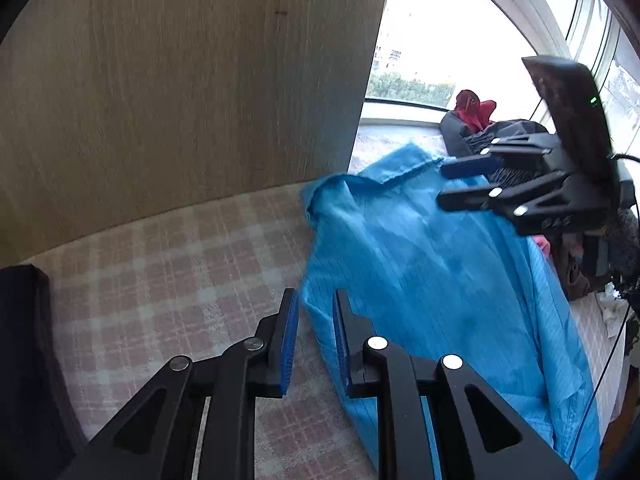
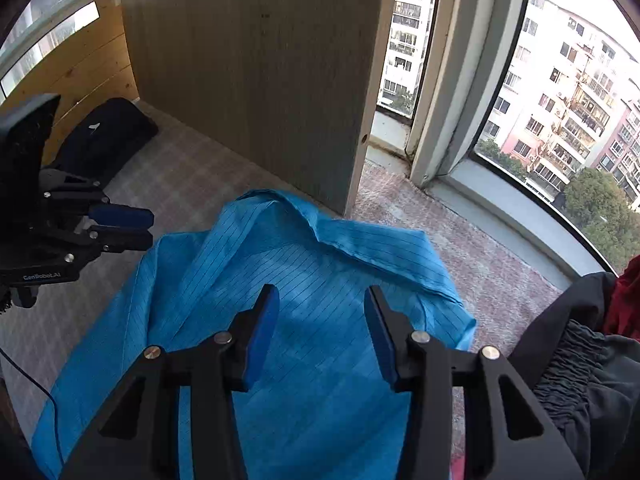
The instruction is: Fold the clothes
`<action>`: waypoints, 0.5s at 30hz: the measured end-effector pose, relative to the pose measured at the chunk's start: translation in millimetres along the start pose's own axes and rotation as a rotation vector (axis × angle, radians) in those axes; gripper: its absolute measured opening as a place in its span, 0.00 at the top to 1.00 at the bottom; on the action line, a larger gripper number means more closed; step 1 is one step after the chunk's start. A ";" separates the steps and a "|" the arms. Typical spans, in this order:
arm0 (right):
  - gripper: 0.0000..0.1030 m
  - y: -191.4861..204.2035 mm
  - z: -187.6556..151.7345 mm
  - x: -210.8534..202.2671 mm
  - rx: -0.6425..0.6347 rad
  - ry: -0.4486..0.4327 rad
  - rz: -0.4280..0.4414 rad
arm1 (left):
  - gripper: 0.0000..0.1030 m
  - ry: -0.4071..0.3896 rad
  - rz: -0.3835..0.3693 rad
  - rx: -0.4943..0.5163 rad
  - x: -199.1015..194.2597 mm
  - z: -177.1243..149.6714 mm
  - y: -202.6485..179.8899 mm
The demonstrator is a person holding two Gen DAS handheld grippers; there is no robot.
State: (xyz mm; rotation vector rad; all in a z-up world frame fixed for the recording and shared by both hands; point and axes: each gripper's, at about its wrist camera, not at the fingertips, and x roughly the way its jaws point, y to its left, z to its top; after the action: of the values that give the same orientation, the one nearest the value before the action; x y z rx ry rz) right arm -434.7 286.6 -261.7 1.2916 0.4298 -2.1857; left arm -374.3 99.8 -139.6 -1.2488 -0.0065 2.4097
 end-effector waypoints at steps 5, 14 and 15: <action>0.74 -18.9 4.9 33.5 0.086 0.033 -0.015 | 0.84 0.037 -0.151 0.001 28.9 26.8 -12.6; 0.74 -41.2 2.2 15.7 0.221 -0.054 0.093 | 0.86 0.109 -0.151 0.021 79.6 30.5 -19.1; 0.74 -42.4 -1.5 8.2 0.237 -0.070 0.122 | 0.85 0.105 -0.140 0.023 76.1 29.7 -18.8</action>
State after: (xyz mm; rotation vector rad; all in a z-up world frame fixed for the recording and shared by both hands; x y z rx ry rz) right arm -462.7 318.5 -270.0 1.3214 0.0623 -2.2197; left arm -429.1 150.6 -177.5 -1.3170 -0.0340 2.2174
